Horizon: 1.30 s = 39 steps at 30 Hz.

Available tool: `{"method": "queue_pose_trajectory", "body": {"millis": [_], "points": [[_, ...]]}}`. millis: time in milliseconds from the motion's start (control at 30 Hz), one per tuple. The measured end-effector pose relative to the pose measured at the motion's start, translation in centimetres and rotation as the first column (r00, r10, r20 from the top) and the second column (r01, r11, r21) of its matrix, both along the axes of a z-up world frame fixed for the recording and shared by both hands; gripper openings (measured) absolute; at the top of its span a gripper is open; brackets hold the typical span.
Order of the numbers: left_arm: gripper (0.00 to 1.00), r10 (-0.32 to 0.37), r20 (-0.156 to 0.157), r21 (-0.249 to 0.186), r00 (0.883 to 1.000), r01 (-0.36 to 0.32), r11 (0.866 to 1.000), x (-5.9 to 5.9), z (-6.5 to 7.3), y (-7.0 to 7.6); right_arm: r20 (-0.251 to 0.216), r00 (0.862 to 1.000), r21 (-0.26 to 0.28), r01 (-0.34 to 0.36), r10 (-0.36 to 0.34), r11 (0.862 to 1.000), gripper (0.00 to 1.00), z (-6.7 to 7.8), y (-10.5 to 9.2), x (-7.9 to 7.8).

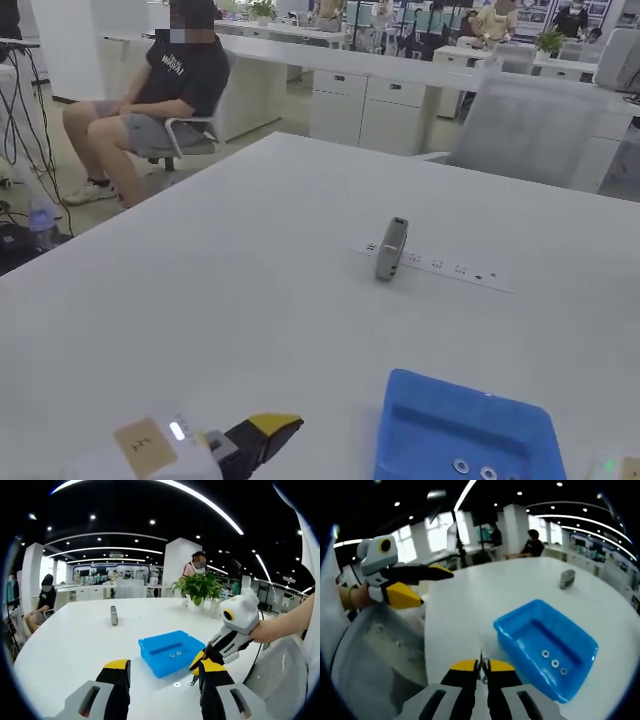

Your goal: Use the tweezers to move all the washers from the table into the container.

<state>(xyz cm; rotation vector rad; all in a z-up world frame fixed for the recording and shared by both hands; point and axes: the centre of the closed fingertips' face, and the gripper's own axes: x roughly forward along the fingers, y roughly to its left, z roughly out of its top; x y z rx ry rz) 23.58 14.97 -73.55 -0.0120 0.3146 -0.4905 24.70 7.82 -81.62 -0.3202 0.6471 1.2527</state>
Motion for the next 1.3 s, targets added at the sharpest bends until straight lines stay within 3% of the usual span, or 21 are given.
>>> {"method": "queue_pose_trajectory", "body": {"millis": [300, 333, 433, 667, 933, 1100, 1300], "points": [[0.53, -0.005, -0.003, 0.006, 1.0, 0.005, 1.0, 0.0, -0.1, -0.1, 0.08, 0.996, -0.014, -0.027, 0.028, 1.0, 0.02, -0.1, 0.0, 0.0], [0.53, -0.004, -0.002, 0.007, 1.0, 0.004, 1.0, 0.0, -0.1, -0.1, 0.077, 0.997, -0.011, -0.01, 0.01, 1.0, 0.02, -0.1, -0.1, 0.2], [0.53, -0.004, -0.003, 0.005, 1.0, 0.004, 1.0, 0.0, 0.0, -0.1, 0.01, 0.997, 0.038, 0.077, -0.077, 0.996, 0.02, 0.1, -0.5, 0.8], [0.53, -0.008, -0.002, 0.005, 1.0, 0.008, 1.0, 0.0, 0.0, -0.2, -0.008, 0.997, 0.045, 0.081, -0.081, 0.996, 0.03, 0.3, -0.8, 1.0], [0.52, -0.004, -0.002, 0.001, 1.0, 0.004, 1.0, 0.0, 0.0, -0.1, 0.005, 1.0, 0.019, 0.03, -0.03, 0.999, 0.04, -0.2, -0.1, 0.3], [0.52, -0.004, -0.001, 0.003, 1.0, 0.004, 1.0, 0.0, 0.0, -0.1, 0.075, 0.996, -0.019, -0.039, 0.04, 0.999, 0.03, -0.2, 0.3, -0.1], [0.52, 0.002, 0.002, 0.001, 1.0, -0.002, 1.0, 0.0, 0.0, 0.0, 0.054, 0.999, -0.007, 0.004, -0.004, 1.0, 0.03, -0.2, 0.0, 0.3]]}}
